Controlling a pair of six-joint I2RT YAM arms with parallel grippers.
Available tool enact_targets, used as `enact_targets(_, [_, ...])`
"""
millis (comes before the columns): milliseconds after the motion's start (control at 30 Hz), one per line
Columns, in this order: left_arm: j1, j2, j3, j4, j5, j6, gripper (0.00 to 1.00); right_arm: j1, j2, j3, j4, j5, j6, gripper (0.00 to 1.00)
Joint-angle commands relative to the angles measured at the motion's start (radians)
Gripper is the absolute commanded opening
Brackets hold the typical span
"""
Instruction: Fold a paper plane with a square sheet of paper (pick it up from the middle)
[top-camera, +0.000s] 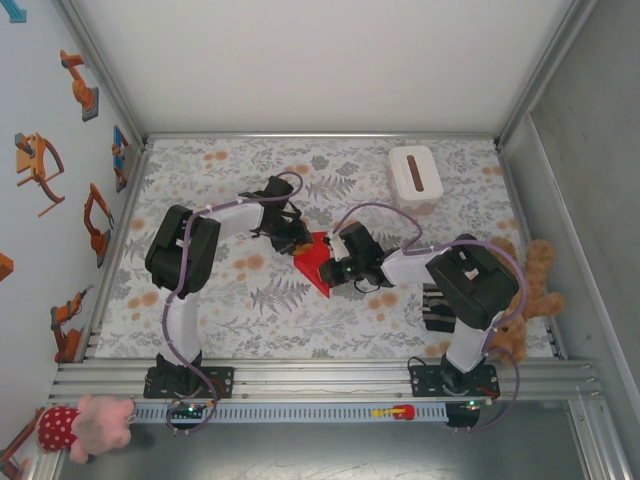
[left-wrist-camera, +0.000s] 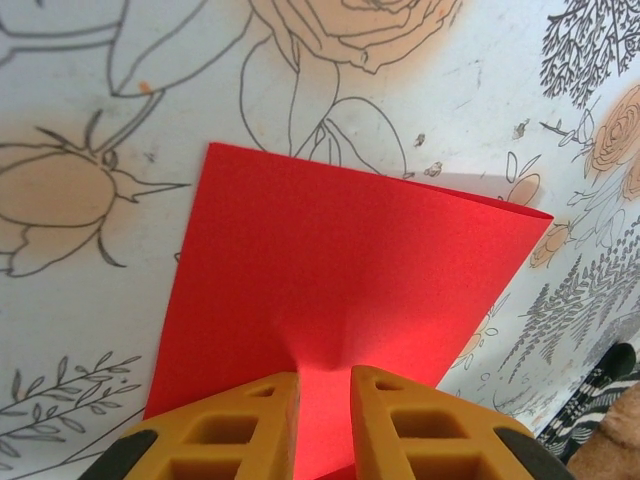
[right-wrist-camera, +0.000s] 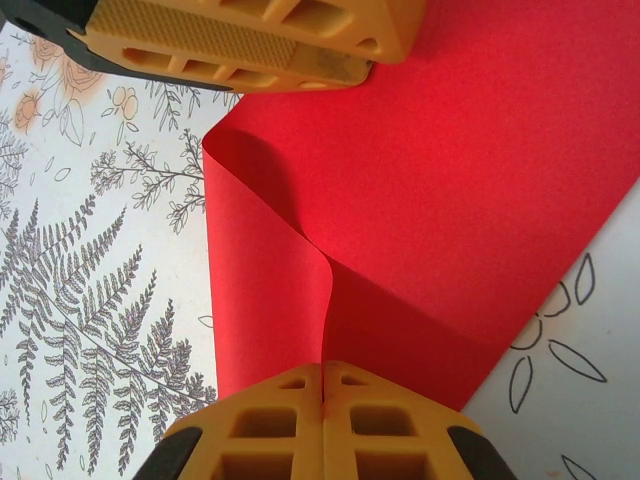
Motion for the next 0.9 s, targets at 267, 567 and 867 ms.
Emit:
enact_targets(267, [-0.007,0.053,-0.009,-0.053,-0.019,0.026,0.20,-0.008,0.001,0.033,-0.040,0.018,0.002,0.00])
enact_targets(567, [-0.008,0.057,-0.009,-0.055,-0.018,0.029,0.20,-0.008,-0.005,0.036,-0.038,0.022,0.002,0.00])
enact_targets(867, [-0.009,0.059,-0.009,-0.054,-0.015,0.029,0.19,-0.008,0.007,0.046,-0.055,0.031,0.002,0.00])
